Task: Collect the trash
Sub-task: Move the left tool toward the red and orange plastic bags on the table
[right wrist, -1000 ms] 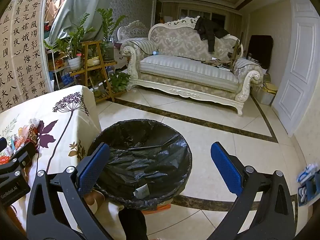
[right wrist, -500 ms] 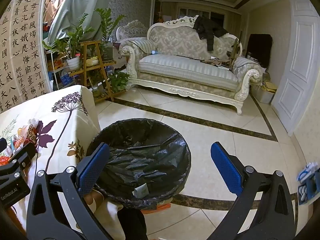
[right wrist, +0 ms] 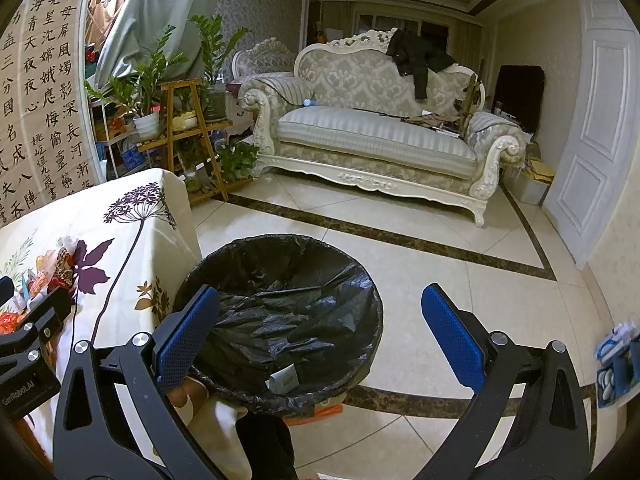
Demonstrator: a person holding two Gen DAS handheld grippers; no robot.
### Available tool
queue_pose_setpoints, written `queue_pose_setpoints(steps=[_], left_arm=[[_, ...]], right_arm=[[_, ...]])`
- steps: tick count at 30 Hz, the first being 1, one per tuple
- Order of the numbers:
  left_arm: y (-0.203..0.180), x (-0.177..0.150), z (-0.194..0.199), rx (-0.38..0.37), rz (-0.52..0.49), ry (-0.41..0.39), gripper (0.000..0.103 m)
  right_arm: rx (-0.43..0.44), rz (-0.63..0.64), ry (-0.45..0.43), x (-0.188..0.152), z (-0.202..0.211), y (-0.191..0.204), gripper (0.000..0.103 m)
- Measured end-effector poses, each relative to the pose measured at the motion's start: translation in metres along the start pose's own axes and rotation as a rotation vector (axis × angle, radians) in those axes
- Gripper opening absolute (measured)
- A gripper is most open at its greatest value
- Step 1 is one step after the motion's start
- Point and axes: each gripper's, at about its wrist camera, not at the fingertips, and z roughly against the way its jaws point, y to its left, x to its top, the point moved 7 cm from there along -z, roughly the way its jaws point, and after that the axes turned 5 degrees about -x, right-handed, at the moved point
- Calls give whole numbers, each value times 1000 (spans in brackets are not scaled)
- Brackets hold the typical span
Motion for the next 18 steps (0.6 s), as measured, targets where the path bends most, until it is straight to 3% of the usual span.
queue_pose_setpoints(steps=[8, 10, 14, 16, 17, 18], left_arm=[[19, -4, 17, -8, 3, 23, 96], [28, -9, 18, -14, 29, 70, 96], [49, -12, 24, 18, 40, 58, 95], [60, -14, 28, 43, 34, 38, 86], [65, -16, 29, 49, 37, 50, 73], [72, -19, 29, 59, 42, 78, 72]], right_arm=[[31, 11, 12, -5, 3, 16, 99], [43, 15, 15, -6, 5, 21, 99], [72, 21, 20, -4, 9, 32, 97], [87, 26, 22, -4, 12, 39, 91], [96, 32, 26, -5, 13, 45, 90], [106, 38, 30, -6, 14, 49, 88]])
